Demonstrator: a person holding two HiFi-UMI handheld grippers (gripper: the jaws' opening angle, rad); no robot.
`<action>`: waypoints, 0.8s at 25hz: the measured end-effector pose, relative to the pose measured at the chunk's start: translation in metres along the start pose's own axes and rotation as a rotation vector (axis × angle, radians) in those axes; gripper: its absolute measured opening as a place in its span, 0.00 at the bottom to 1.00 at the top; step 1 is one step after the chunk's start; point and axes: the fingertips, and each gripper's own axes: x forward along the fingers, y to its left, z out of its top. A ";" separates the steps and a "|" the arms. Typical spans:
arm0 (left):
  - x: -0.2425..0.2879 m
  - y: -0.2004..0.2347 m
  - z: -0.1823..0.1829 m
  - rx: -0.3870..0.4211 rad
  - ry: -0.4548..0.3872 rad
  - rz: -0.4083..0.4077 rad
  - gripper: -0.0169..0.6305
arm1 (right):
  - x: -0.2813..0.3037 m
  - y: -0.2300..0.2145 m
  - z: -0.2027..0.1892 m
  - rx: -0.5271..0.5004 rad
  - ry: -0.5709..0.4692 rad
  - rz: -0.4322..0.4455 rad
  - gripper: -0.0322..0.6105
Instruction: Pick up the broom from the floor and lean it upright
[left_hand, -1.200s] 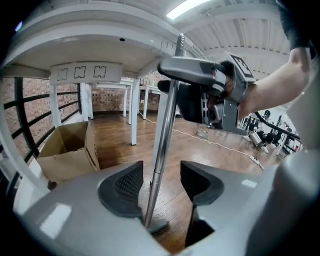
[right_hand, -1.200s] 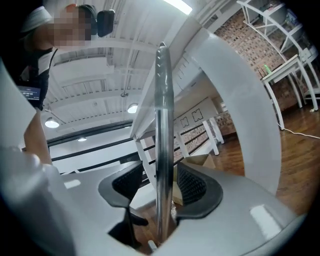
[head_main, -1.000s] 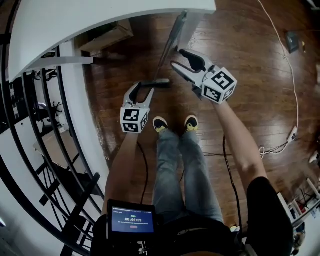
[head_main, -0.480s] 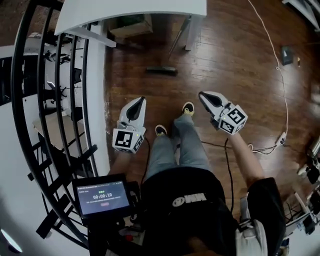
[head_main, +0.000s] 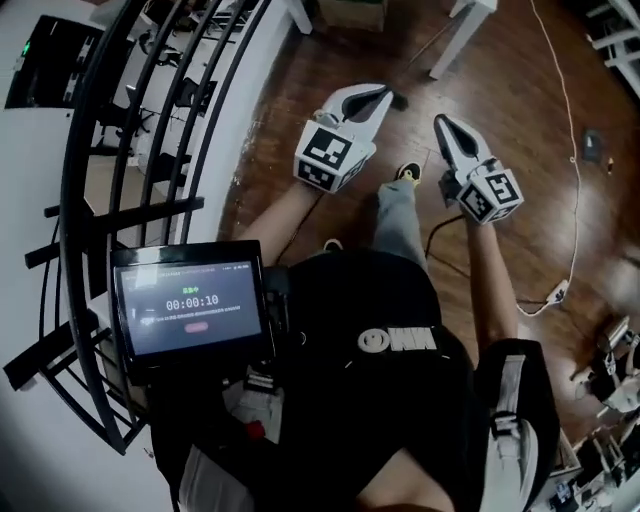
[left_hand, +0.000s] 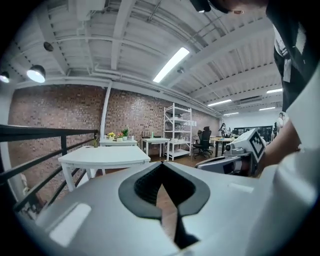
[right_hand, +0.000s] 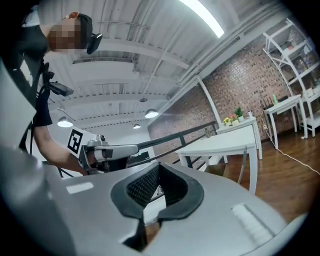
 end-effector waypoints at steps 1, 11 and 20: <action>-0.015 -0.007 0.005 0.006 0.002 -0.004 0.05 | -0.002 0.014 0.005 -0.012 -0.008 -0.008 0.06; -0.063 -0.048 0.034 0.011 -0.015 -0.032 0.05 | 0.001 0.112 0.041 -0.103 -0.048 0.041 0.05; -0.087 -0.101 0.052 0.014 -0.054 -0.034 0.05 | -0.043 0.149 0.044 -0.203 -0.013 0.010 0.05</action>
